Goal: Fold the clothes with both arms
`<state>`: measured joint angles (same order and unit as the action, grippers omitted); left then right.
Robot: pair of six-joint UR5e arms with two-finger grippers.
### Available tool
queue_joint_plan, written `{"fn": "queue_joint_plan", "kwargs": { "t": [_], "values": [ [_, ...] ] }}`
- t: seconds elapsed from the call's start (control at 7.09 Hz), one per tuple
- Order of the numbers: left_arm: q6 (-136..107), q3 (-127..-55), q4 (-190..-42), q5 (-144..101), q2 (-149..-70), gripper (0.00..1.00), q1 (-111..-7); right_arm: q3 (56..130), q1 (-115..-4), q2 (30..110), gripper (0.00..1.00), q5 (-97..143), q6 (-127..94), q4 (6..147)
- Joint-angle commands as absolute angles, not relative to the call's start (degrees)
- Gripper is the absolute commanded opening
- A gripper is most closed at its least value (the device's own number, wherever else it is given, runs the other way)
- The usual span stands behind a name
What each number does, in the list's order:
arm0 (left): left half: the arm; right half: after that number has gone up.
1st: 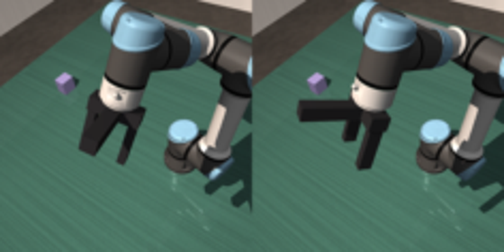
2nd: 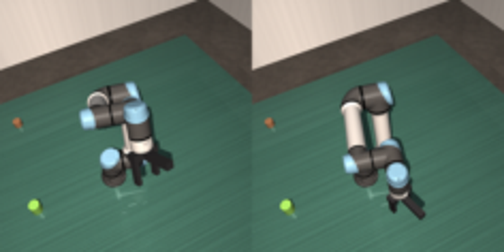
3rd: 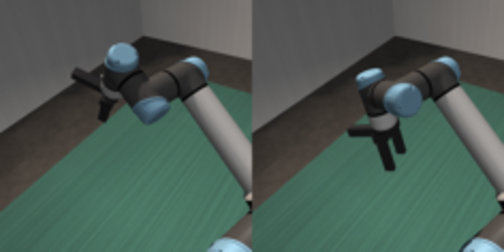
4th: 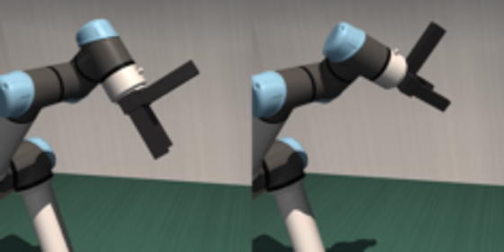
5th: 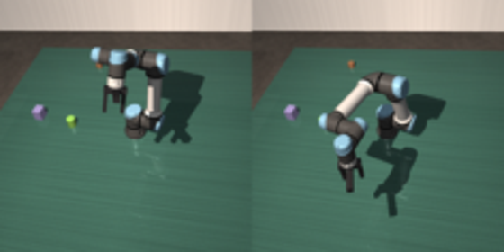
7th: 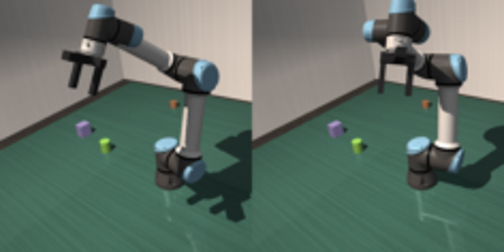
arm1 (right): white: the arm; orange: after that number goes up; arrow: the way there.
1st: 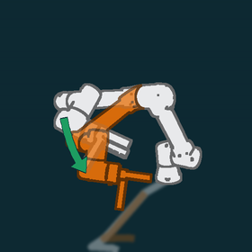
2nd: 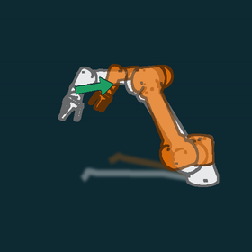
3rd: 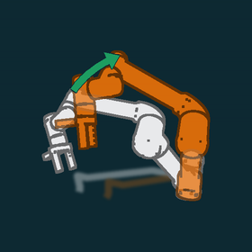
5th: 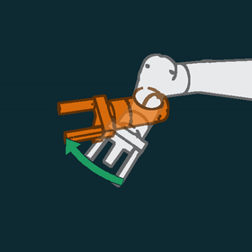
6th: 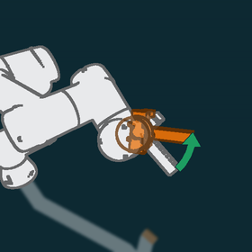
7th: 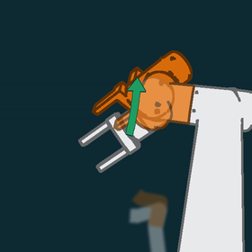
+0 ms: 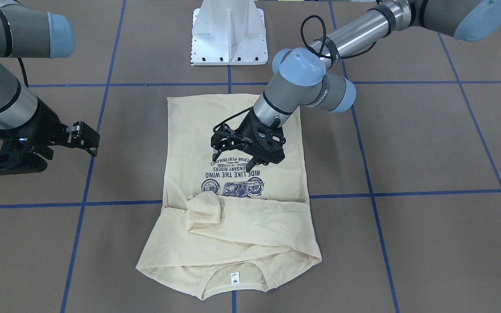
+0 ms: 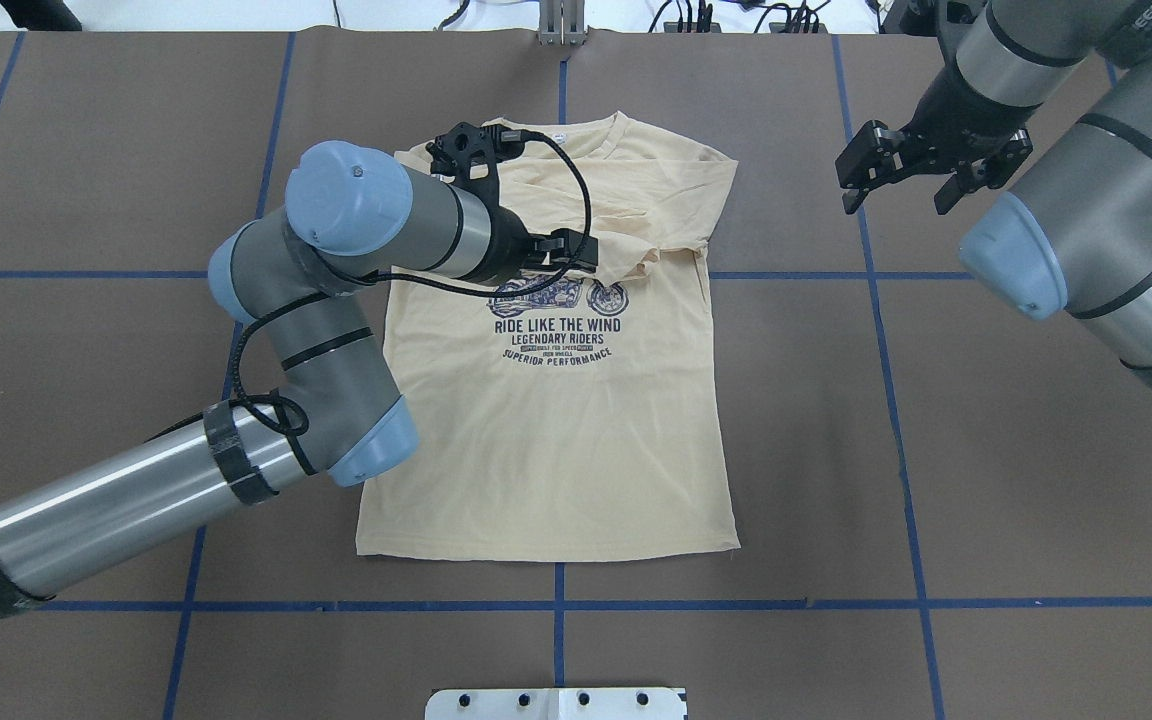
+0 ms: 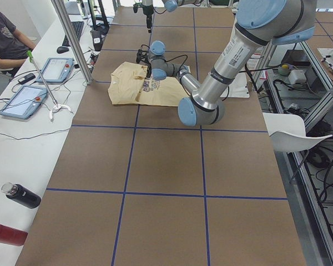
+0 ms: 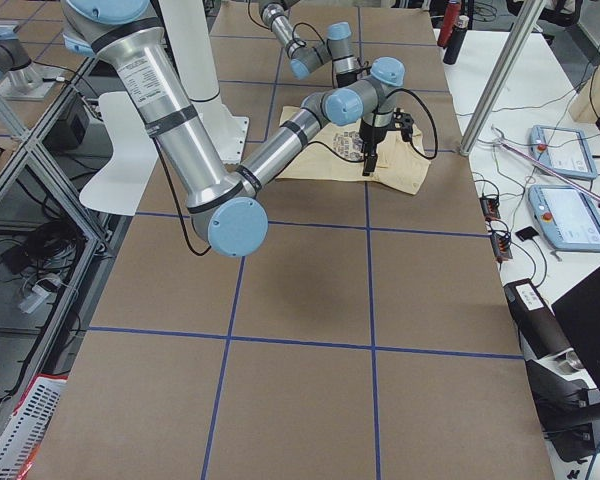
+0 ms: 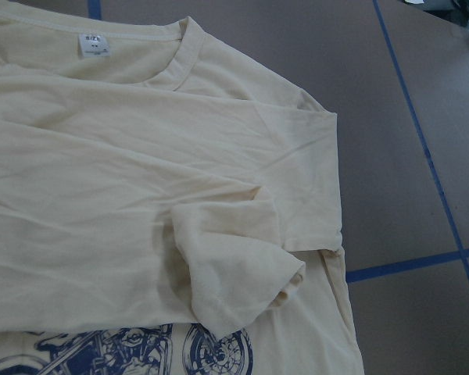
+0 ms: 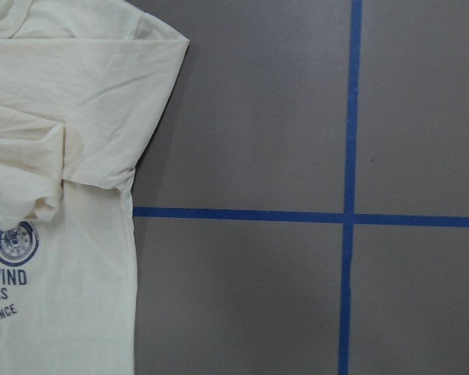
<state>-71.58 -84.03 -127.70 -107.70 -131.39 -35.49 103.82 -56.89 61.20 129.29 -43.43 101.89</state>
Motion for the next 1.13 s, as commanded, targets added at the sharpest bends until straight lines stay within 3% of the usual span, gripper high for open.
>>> {"fn": "queue_joint_plan", "kwargs": {
  "t": [0.0,0.42,0.99],
  "values": [
    [-71.46,-99.17,-116.13,-108.54,-120.91,0.99,-35.60,105.03,-50.48,64.23,1.00,127.54,-57.94,89.19],
    [-71.46,-109.48,-116.10,-109.78,-107.61,0.97,-35.51,108.80,-37.65,67.14,1.00,118.05,-69.67,84.99],
    [-71.54,-110.48,-116.19,-109.25,-106.17,0.96,-34.63,109.42,-25.77,67.76,1.00,111.28,-77.94,85.08]
  ]
}}
